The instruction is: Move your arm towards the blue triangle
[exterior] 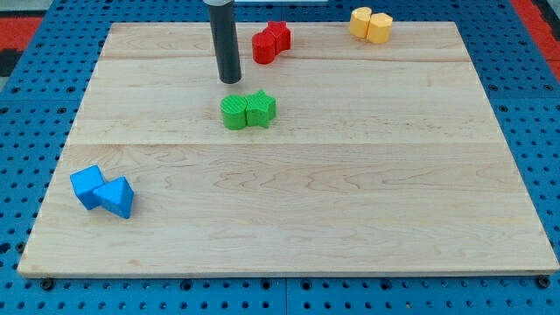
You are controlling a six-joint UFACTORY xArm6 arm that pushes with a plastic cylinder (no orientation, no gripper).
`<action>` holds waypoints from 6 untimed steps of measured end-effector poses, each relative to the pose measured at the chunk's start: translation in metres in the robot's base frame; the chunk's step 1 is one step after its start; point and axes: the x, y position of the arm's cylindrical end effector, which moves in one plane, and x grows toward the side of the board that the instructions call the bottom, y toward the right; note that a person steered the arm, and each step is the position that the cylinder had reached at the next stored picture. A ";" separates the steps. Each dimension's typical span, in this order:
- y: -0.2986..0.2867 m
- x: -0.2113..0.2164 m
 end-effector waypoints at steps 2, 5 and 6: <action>0.000 -0.012; 0.021 -0.024; 0.014 -0.023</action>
